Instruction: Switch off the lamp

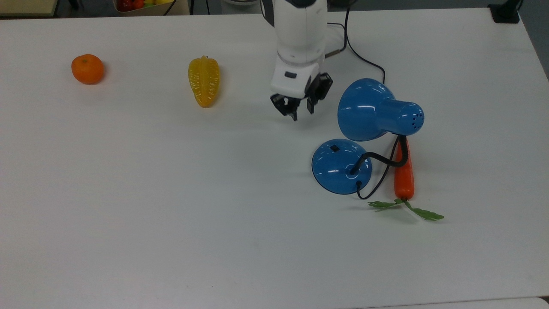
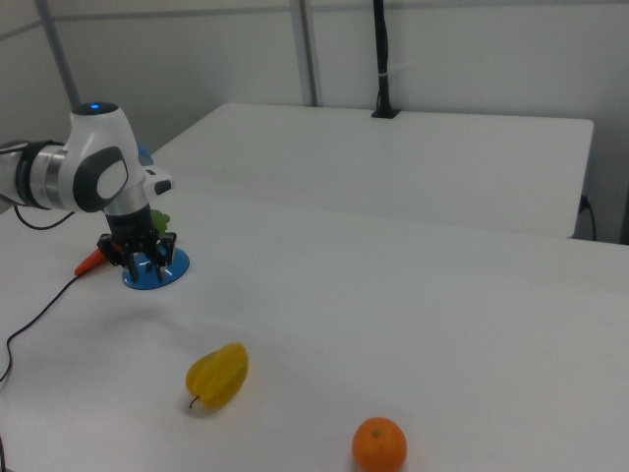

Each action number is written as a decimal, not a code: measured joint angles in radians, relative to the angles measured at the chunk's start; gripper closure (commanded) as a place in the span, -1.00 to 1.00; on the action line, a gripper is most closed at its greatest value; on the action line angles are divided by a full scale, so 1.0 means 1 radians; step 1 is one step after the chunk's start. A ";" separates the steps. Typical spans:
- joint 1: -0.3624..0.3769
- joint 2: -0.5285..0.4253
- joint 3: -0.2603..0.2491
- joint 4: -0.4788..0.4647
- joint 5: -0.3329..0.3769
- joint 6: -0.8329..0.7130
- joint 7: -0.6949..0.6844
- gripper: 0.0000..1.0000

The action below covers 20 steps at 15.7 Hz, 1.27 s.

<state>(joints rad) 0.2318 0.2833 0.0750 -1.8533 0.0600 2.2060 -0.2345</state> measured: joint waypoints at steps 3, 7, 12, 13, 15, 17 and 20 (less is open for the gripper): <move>-0.019 -0.061 -0.001 0.000 0.000 -0.093 0.000 -1.00; -0.042 -0.174 -0.052 0.023 0.000 -0.264 0.000 -1.00; -0.053 -0.303 -0.147 0.076 0.001 -0.457 0.010 -1.00; -0.059 -0.313 -0.156 0.093 0.001 -0.490 0.026 -1.00; -0.080 -0.322 -0.163 0.138 0.001 -0.547 0.053 -1.00; -0.100 -0.323 -0.165 0.180 0.004 -0.573 0.065 -1.00; -0.105 -0.326 -0.166 0.209 0.012 -0.576 0.106 -1.00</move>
<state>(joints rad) 0.1267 -0.0431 -0.0910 -1.6439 0.0724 1.6295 -0.1284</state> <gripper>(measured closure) 0.000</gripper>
